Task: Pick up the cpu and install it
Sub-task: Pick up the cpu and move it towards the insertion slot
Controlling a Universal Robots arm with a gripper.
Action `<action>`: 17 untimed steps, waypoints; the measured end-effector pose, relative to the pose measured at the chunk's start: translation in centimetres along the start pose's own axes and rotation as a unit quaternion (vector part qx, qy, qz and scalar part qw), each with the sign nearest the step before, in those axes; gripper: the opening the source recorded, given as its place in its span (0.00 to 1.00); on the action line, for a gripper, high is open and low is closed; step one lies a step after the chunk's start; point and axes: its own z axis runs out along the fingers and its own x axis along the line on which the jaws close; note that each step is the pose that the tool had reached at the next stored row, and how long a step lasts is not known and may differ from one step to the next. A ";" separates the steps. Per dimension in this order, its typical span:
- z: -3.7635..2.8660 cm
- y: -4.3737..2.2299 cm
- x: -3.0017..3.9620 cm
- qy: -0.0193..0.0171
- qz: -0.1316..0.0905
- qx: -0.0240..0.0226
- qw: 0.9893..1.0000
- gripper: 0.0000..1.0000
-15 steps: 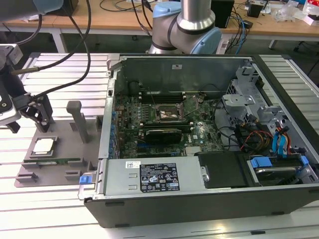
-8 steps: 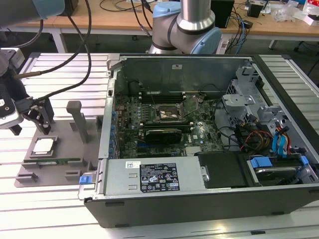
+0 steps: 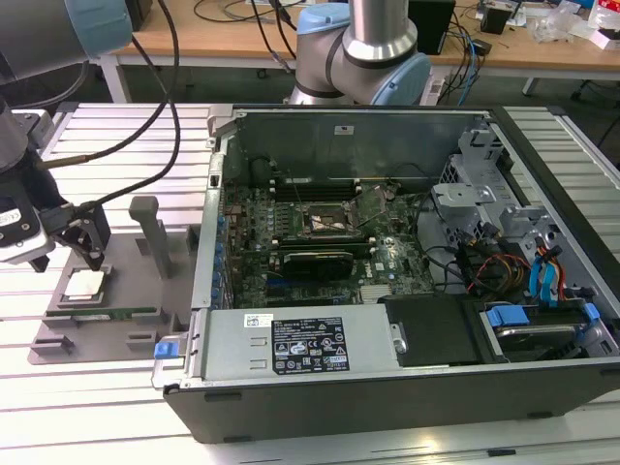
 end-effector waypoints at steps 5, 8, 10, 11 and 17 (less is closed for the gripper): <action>0.47 0.00 0.01 0.000 0.000 0.000 1.000 0.72; 0.69 0.00 0.02 0.000 0.000 0.000 1.000 0.72; 0.84 0.00 0.02 0.000 0.000 0.000 1.000 0.72; 0.97 -0.01 0.02 0.000 0.000 0.000 1.000 0.72; 1.44 -0.01 0.03 0.000 0.000 0.001 1.000 0.72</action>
